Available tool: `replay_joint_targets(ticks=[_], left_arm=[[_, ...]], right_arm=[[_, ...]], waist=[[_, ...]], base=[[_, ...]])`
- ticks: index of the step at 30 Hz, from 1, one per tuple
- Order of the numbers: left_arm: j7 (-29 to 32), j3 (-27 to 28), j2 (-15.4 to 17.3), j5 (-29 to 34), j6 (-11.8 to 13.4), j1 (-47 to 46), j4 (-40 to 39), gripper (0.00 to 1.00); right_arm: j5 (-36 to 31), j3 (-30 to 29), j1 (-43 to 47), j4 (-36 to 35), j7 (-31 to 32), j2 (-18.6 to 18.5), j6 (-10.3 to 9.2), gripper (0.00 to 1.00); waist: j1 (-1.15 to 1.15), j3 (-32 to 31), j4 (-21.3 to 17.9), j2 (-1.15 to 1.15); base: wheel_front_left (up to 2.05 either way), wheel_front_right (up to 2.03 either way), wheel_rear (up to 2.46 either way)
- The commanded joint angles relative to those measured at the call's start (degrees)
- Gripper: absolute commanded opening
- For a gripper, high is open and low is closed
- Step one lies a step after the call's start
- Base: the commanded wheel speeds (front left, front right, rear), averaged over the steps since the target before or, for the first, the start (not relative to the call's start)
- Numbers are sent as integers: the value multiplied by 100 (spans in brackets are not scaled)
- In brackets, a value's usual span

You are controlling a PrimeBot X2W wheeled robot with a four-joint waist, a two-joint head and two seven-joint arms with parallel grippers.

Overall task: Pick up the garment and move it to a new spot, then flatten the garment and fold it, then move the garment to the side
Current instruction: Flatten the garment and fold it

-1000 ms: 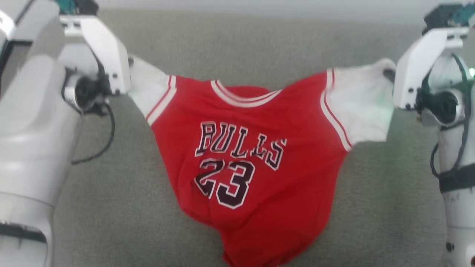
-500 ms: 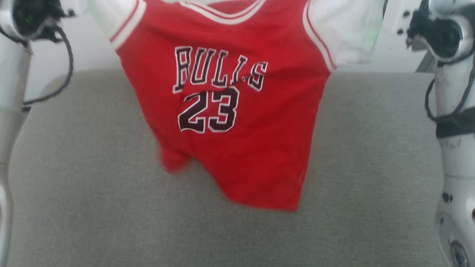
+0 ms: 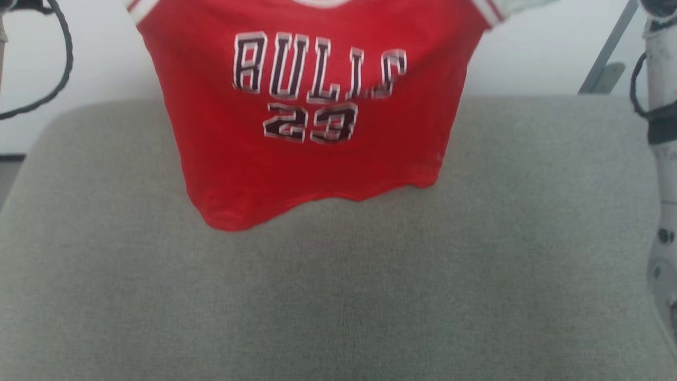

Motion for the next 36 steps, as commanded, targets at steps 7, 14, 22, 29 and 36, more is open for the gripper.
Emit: replay_joint_targets(ticks=[7,14,22,29,36], left_arm=[[-1278,62,-187,331,-90,-603,69,0],[-3042,57,-389,857,-111,-1521,473,0],[-4759,-27,-654,1106,-390,-1892,1109,0],[-4487,-303,-755,887,-634,-1122,1888,0],[-3807,-570,-820,488,-687,-106,2102,0]], right_arm=[[-171,513,-786,657,-1479,-212,-4,0],[-841,848,-1715,1298,-3710,-441,-6,0],[-1909,1017,-2258,1923,-4915,-616,-7,0],[-1351,1315,-1534,2687,-4928,-478,-7,0],[-95,1966,-509,2793,-4480,-357,-7,0]], waist=[[0,1072,23,0],[0,1789,36,0],[0,2049,184,0],[0,1939,306,0],[0,1684,388,0]], base=[[0,0,0],[0,0,0],[0,0,0],[0,0,0],[0,0,0]])
